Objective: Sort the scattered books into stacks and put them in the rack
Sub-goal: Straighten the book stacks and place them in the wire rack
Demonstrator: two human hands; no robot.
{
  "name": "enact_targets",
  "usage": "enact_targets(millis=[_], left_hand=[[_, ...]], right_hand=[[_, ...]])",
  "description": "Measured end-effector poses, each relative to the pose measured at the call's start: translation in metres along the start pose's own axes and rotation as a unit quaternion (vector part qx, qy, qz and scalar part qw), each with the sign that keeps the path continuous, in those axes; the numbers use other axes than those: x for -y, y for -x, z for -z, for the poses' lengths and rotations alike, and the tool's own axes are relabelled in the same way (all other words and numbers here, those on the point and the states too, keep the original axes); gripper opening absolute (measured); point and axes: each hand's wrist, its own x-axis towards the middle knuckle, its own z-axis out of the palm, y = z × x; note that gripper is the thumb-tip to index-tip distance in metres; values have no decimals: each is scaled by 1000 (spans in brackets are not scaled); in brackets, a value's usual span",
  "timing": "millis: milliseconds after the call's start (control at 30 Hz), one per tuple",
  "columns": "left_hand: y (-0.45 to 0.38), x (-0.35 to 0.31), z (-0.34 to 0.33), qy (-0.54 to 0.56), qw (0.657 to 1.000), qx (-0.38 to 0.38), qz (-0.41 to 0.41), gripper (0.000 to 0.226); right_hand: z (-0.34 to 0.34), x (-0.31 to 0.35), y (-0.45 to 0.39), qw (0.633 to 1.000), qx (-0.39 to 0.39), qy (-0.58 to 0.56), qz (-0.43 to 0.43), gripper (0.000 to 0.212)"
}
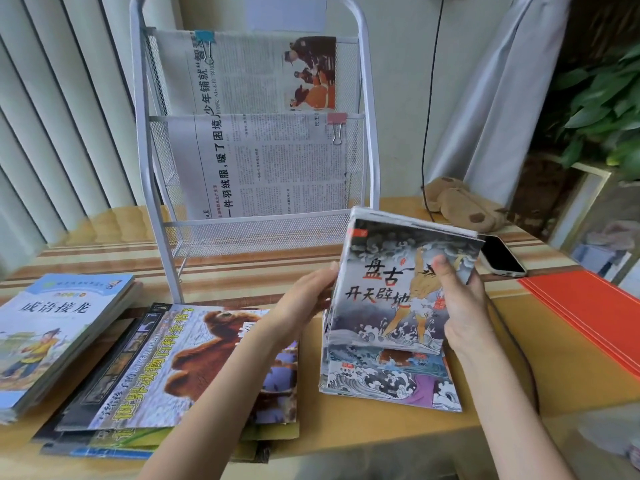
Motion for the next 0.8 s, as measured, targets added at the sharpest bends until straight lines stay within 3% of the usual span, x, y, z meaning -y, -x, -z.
enact_targets(millis=[100,200,333,500,633,700,800], left_hand=[[4,5,-1,35,998,48,6,55],[4,3,-7,88,993,84,-10,64],[7,-3,-19,143,973,181,-28,42],[11,-6,-20,135,975,171,-44,26],[16,-9,-16,162,972,168,-41,27],[19,-15,-15,150,975,160,-38,14],[27,-39,-5,99,988,116,-26,33]], right_hand=[[6,2,-3,999,-29,-22,-32,105],[8,5,1,996,-23,-27,-84,84],[8,6,7,987,7,-75,-144,74],[9,1,8,985,24,-88,-149,121],[7,-1,6,984,23,-91,-153,111],[3,0,6,983,23,-93,-157,111],[-10,10,8,984,35,-101,-145,95]])
